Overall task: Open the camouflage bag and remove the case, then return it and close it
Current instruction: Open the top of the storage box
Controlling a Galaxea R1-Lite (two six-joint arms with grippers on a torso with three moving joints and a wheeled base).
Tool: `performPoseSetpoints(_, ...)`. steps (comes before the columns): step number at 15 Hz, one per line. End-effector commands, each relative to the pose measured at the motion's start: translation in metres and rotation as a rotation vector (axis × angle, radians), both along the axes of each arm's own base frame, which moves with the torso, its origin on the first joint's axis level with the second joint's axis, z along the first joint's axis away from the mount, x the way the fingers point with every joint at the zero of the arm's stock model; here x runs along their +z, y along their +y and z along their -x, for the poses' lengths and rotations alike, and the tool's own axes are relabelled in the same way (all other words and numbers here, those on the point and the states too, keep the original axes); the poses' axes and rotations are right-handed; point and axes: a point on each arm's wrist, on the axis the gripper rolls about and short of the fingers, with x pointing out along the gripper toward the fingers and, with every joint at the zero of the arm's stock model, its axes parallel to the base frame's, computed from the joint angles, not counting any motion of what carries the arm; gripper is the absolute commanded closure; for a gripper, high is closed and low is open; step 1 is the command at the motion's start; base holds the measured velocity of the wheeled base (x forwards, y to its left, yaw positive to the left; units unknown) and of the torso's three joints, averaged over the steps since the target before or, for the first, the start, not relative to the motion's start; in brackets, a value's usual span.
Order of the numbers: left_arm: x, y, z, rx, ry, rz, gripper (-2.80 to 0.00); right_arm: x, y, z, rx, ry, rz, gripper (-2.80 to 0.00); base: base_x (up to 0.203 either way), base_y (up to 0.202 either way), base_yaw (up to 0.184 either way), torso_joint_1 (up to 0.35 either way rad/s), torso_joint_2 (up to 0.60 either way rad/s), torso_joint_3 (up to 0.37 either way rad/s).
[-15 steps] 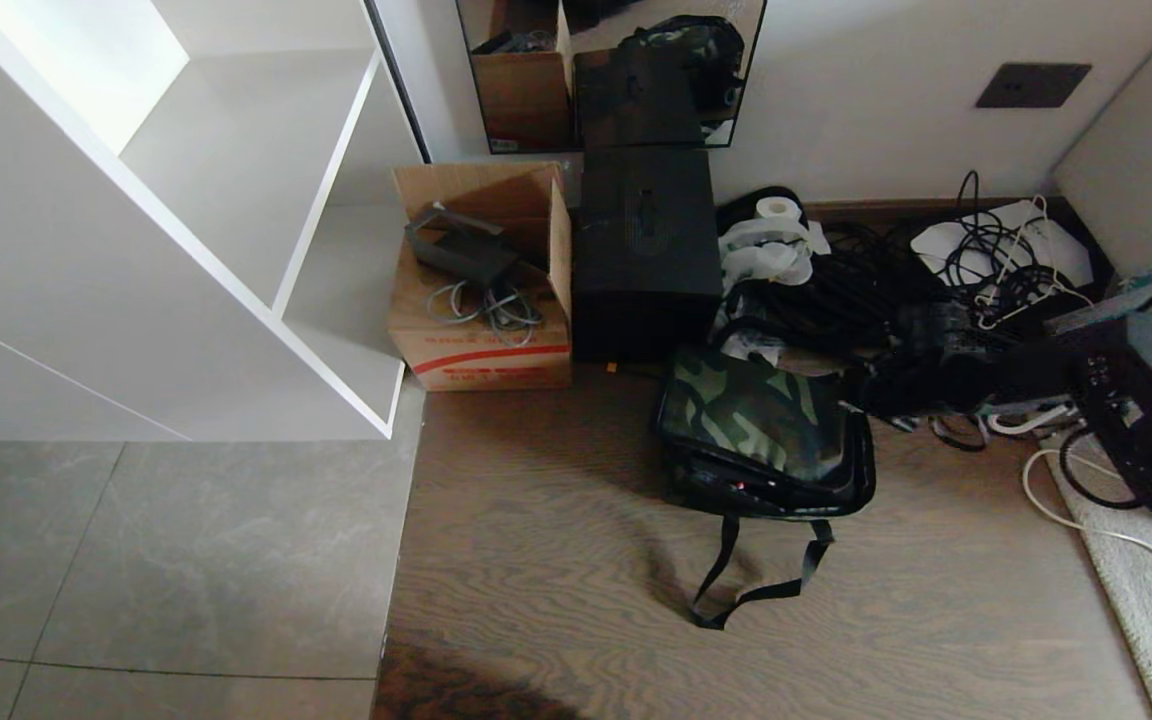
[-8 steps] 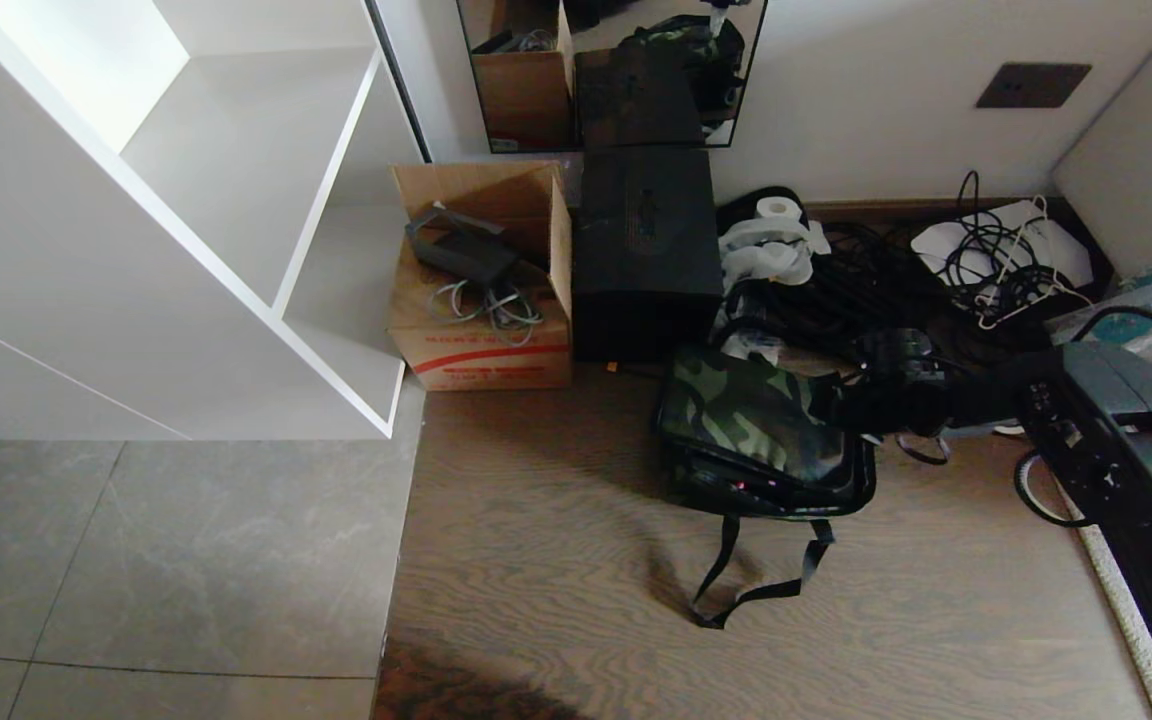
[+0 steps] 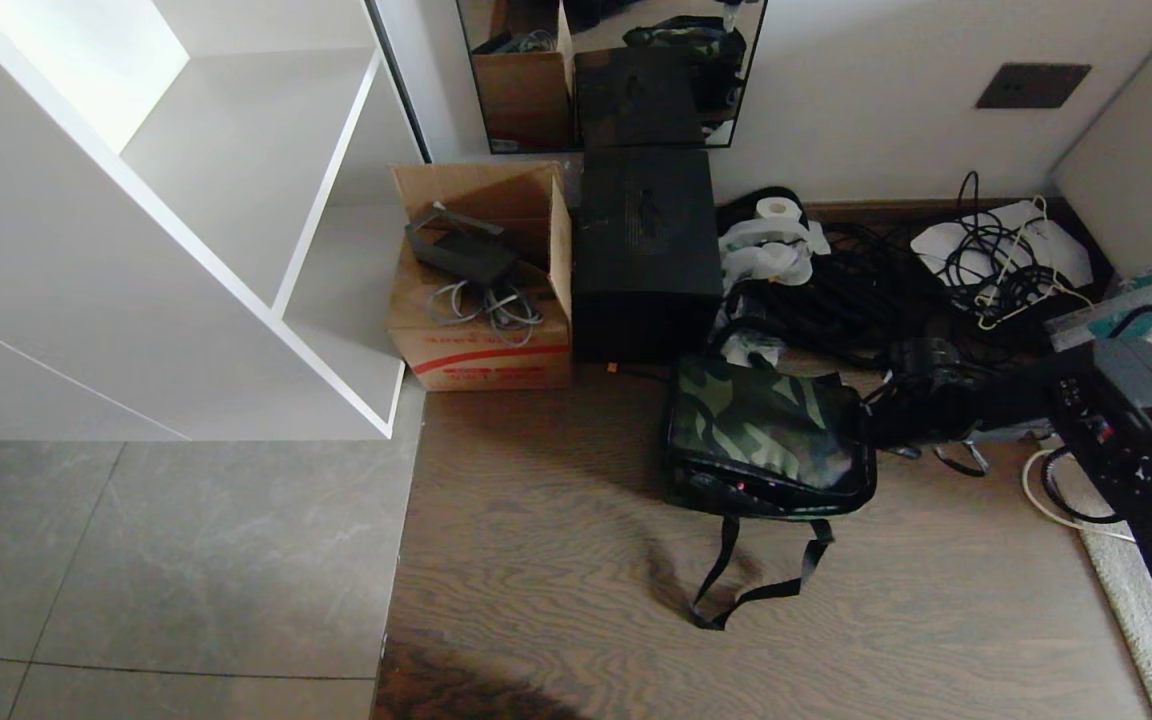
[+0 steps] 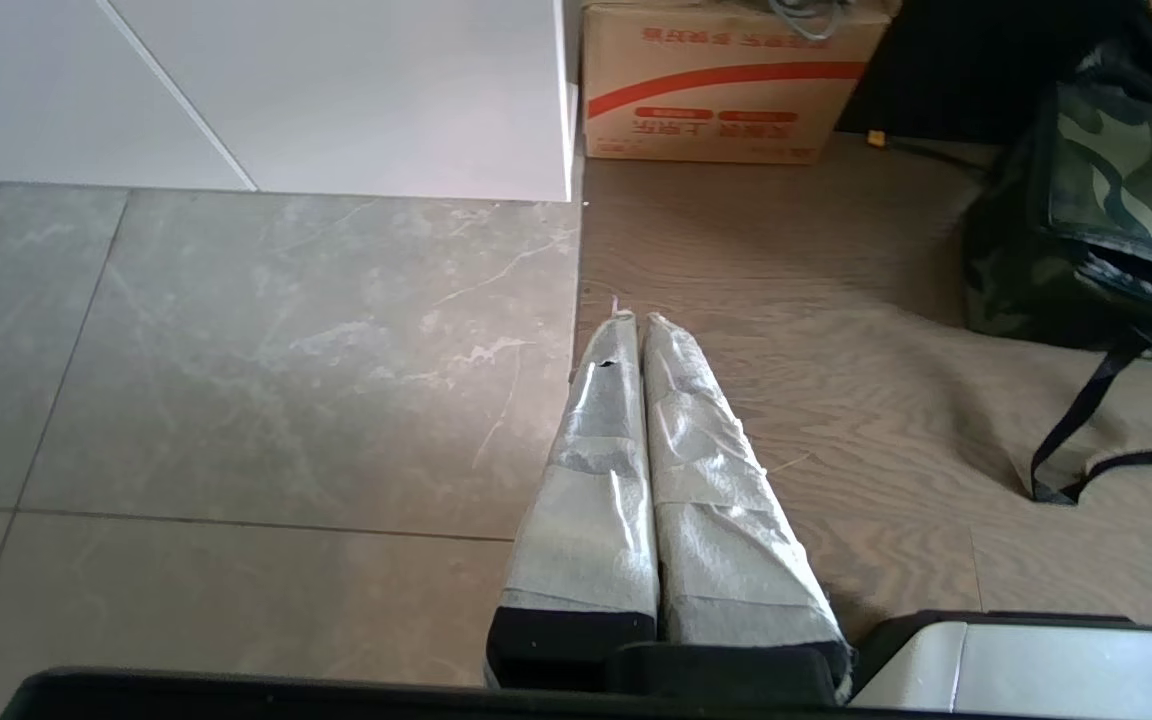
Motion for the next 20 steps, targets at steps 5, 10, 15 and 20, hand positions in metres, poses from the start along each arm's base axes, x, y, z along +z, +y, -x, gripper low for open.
performPoseSetpoints(5,0.0,0.0,0.0,0.0,-0.001,0.0,0.0,0.017,-0.021,0.008,-0.011,-0.01,-0.038,-2.8,0.0,0.0,0.0,0.0,0.0,0.0)
performPoseSetpoints(10,0.0,0.0,0.0,0.0,0.0,0.0,0.0,0.007,-0.022,0.01,-0.041,0.009,-0.148,-2.8,0.0,0.0,0.0,0.0,0.0,0.0)
performPoseSetpoints(15,0.0,0.0,0.0,0.0,-0.001,0.0,0.0,-0.009,-0.018,0.014,-0.016,0.054,-0.184,-2.8,0.0,0.0,0.0,0.0,0.0,0.0)
performPoseSetpoints(20,0.0,0.0,0.0,0.0,0.001,0.0,0.0,-0.018,-0.009,0.016,-0.006,0.082,-0.241,-2.8,0.0,0.0,0.0,0.0,0.0,0.0)
